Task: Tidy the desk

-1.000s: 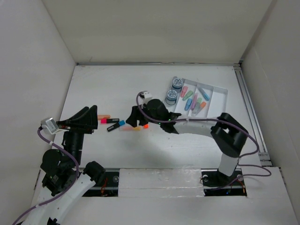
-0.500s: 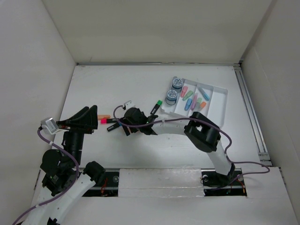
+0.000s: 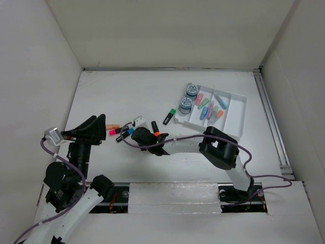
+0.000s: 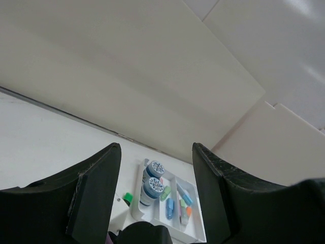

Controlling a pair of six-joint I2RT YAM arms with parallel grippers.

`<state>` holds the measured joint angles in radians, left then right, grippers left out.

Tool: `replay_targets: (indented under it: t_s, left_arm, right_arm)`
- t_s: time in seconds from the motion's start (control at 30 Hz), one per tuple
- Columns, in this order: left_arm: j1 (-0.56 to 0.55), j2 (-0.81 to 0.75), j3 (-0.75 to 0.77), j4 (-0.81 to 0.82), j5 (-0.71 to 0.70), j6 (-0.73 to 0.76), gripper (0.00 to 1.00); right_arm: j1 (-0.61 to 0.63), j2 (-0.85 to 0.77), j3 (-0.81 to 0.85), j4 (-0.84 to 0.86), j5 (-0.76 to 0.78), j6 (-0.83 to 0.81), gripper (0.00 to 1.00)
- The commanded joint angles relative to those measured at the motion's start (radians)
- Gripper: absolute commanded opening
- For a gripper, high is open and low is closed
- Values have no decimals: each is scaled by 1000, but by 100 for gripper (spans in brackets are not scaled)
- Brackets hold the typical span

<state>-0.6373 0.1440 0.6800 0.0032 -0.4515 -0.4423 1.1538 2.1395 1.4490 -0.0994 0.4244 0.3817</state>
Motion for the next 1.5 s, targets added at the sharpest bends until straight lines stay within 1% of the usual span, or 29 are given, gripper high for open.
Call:
replay_targets:
  t_s: [0.0, 0.07, 0.13, 0.2, 0.23, 0.3, 0.33, 0.4, 0.43, 0.53, 0.57, 0.63, 0.67, 0.7, 0.77, 0.8, 0.9, 0.93, 0.97, 1.0, 1.07, 1.2, 1.23, 1.27, 1.3, 1.33, 1.4, 1.43, 1.47]
  left_arm:
    - [5, 8, -4, 41, 16, 14, 54]
    - [5, 6, -3, 41, 13, 14, 54]
    - [5, 8, -4, 41, 13, 14, 54]
    - [5, 6, -3, 41, 14, 16, 54]
    - [5, 5, -5, 41, 16, 16, 54]
    - [5, 2, -7, 41, 16, 16, 54]
    - [5, 2, -5, 41, 16, 16, 54]
    - [5, 3, -5, 43, 19, 16, 54]
    - [5, 6, -5, 43, 19, 16, 54]
    - [5, 8, -4, 43, 23, 16, 54]
    - [5, 8, -3, 43, 20, 16, 54]
    - [5, 8, -7, 44, 20, 16, 54]
    - [5, 11, -7, 44, 20, 16, 54]
    - [5, 11, -5, 44, 25, 16, 54]
    - [5, 17, -5, 44, 27, 14, 54]
    - [5, 17, -4, 44, 28, 16, 54]
    - [5, 17, -3, 44, 20, 16, 53]
    - [5, 16, -5, 43, 22, 16, 53]
    - [5, 20, -5, 44, 23, 16, 53]
    - [5, 19, -5, 44, 23, 16, 53]
    - [5, 20, -4, 44, 23, 16, 54]
    - [5, 23, -5, 44, 27, 14, 53]
    - [5, 25, -5, 43, 25, 14, 53]
    - [5, 25, -5, 41, 27, 14, 53]
    - [5, 23, -4, 41, 25, 14, 53]
    - [5, 23, -5, 41, 25, 13, 53]
    - [5, 22, -4, 41, 23, 11, 53]
    - [5, 23, -3, 40, 23, 13, 53]
    - [5, 23, -3, 40, 23, 13, 53]
  right_arm:
    - [24, -58, -82, -85, 16, 36, 14]
    - [24, -110, -125, -53, 51, 52, 9]
    - [12, -225, -176, 24, 106, 71, 3]
    - [-28, -312, -254, 65, 91, 108, 4]
    - [-89, -396, -283, 122, 79, 129, 4]
    - [-161, -469, -355, 154, 50, 198, 4]
    - [-239, -539, -383, 167, 62, 233, 4]
    - [-331, -601, -430, 184, 56, 324, 2]
    - [-432, -663, -482, 194, 53, 359, 2]
    - [-599, -742, -580, 231, -22, 446, 4]
    - [-699, -768, -598, 234, -42, 479, 4]
    - [-790, -771, -618, 225, -64, 500, 5]
    - [-872, -767, -624, 222, -109, 523, 5]
    - [-917, -747, -625, 225, -143, 534, 6]
    - [-986, -721, -628, 246, -279, 552, 6]
    - [-1034, -695, -625, 262, -311, 559, 7]
    - [-1089, -638, -601, 263, -384, 576, 24]
    - [-1089, -630, -595, 262, -400, 576, 38]
    - [-1098, -630, -595, 263, -395, 585, 46]
    - [-1099, -651, -608, 280, -404, 585, 59]
    - [-1099, -667, -613, 293, -407, 583, 60]
    - [-995, -757, -654, 352, -382, 559, 59]
    - [-889, -774, -638, 340, -330, 522, 50]
    - [-888, -774, -638, 339, -329, 522, 50]
    - [-850, -773, -631, 348, -323, 502, 30]
    - [-767, -768, -622, 363, -335, 470, 19]
    - [-676, -725, -596, 408, -367, 436, 0]
    - [-628, -699, -552, 414, -392, 403, 0]
    - [-541, -635, -521, 418, -401, 387, 0]
